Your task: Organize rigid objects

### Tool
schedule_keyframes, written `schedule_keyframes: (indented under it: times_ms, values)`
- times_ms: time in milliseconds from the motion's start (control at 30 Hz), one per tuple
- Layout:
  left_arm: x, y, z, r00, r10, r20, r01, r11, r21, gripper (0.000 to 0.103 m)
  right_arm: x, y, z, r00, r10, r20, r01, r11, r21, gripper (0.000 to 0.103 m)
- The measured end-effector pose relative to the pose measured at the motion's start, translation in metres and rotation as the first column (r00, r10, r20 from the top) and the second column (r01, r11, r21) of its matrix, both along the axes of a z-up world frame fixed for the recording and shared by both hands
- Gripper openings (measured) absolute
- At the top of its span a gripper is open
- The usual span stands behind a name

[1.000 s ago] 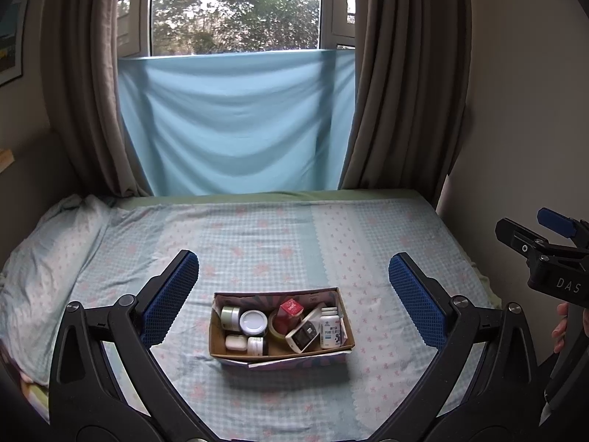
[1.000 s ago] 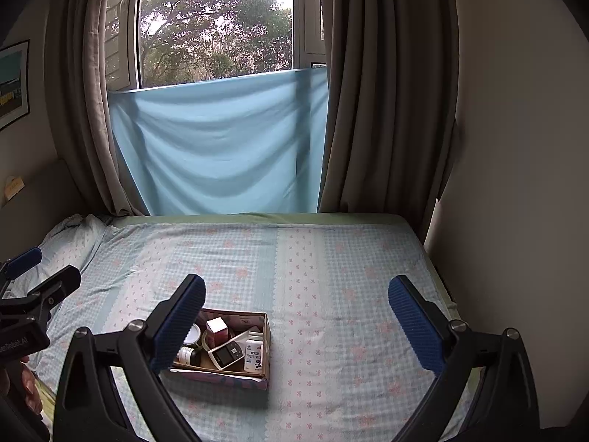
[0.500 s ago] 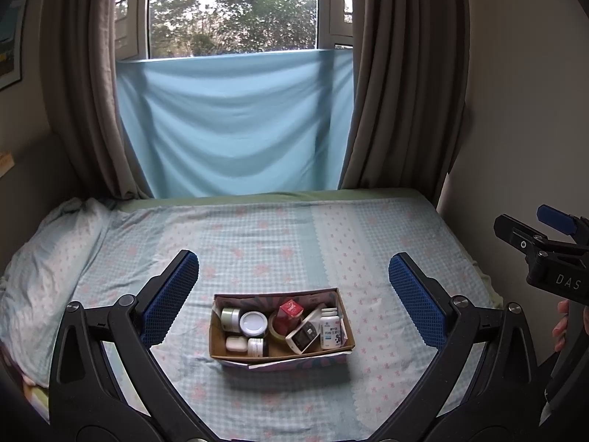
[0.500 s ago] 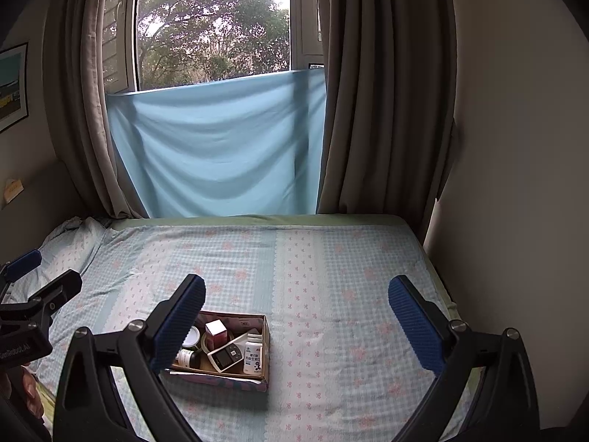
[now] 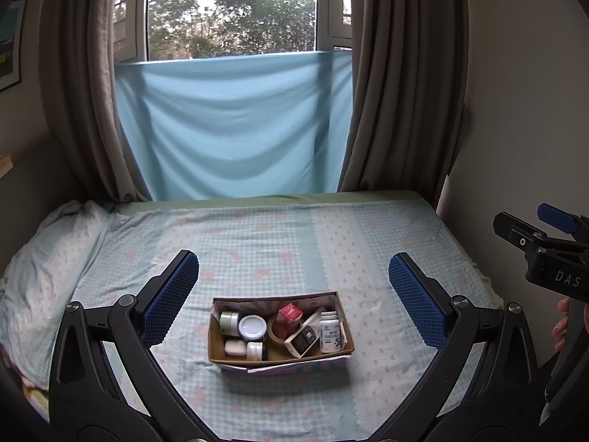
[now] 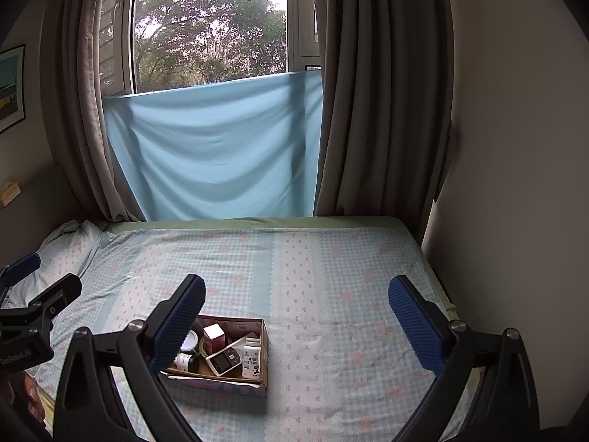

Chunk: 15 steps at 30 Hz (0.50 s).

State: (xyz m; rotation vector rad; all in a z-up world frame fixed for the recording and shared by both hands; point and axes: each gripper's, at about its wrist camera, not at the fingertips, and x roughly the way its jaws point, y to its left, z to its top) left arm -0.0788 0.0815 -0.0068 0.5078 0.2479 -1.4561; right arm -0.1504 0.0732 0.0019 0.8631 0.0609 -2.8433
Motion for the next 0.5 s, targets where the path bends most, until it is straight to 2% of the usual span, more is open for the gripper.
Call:
schedule_keyframes:
  times_ms: [167,400,500]
  values:
    - [-0.0007,-0.0049,-0.0029,0.999,0.022,0.029,-0.022,1.000,0.001,0.103,-0.0020,-0.0003,0.0003,1.000,-0.006,-0.003,0.006,1.000,0.000,0.099]
    - [-0.0016,-0.0013,-0.0027,0.997,0.043,0.069,-0.039,0.997,-0.061,0.103,-0.0040,-0.0011,-0.0008,1.000,-0.013,-0.006,0.013,1.000,-0.003,0.099]
    - [0.0012,-0.0038,-0.0043,0.998,0.031,0.048,-0.028,0.998,-0.053,0.103,-0.0055,-0.0011,-0.0019,1.000,-0.014,-0.003,0.014,1.000,-0.004,0.099]
